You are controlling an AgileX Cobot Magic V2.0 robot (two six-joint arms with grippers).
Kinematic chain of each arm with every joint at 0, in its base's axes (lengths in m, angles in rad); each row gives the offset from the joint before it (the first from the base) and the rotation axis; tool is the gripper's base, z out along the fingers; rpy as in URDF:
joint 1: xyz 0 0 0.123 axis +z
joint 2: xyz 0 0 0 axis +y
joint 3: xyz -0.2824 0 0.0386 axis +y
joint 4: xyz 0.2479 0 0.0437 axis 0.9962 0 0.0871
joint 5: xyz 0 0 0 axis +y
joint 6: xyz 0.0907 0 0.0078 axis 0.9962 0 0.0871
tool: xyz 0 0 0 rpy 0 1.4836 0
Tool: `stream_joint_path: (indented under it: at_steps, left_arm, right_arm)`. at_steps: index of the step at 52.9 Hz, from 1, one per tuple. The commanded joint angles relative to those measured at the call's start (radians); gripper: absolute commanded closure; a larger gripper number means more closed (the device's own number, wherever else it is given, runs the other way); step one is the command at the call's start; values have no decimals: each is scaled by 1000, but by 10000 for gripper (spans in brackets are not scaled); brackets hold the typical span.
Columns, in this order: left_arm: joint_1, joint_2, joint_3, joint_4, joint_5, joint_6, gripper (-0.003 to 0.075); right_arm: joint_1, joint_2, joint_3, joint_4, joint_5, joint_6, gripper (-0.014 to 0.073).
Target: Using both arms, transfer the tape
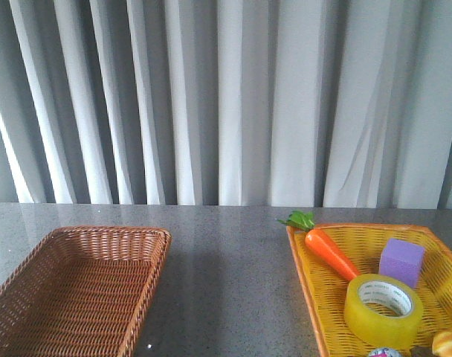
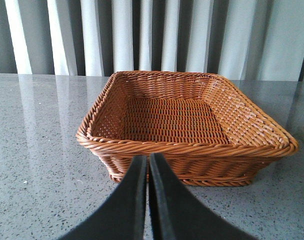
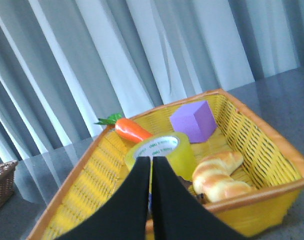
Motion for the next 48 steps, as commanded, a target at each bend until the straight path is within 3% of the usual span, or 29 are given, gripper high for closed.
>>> stream_joint_path:
  at_steps: [1,12,20,24,34,48]
  left_arm:
    - [0,-17,-24,-3,-73,-6,726]
    - [0,-17,-24,-3,-73,-6,726]
    - [0,-17,-24,-3,-73,-6,726]
    - [0,-17,-24,-3,-73,-6,726]
    - [0,-17,-24,-3,-73,-6,726]
    - [0,-17,-24,-3,-73,-6,726]
  right_arm:
    - [1,48,-133,-27,0,-29,516]
    - [1,242,-404,-51,152,-163,293]
    - [1,384,-509,-26,15,-191,168]
    - [1,478,-582,-54,47,-237,156]
    - [1,798,-860,-77,314,-370,156]
    - [-2,1265,-1155,-130,479,-374,156]
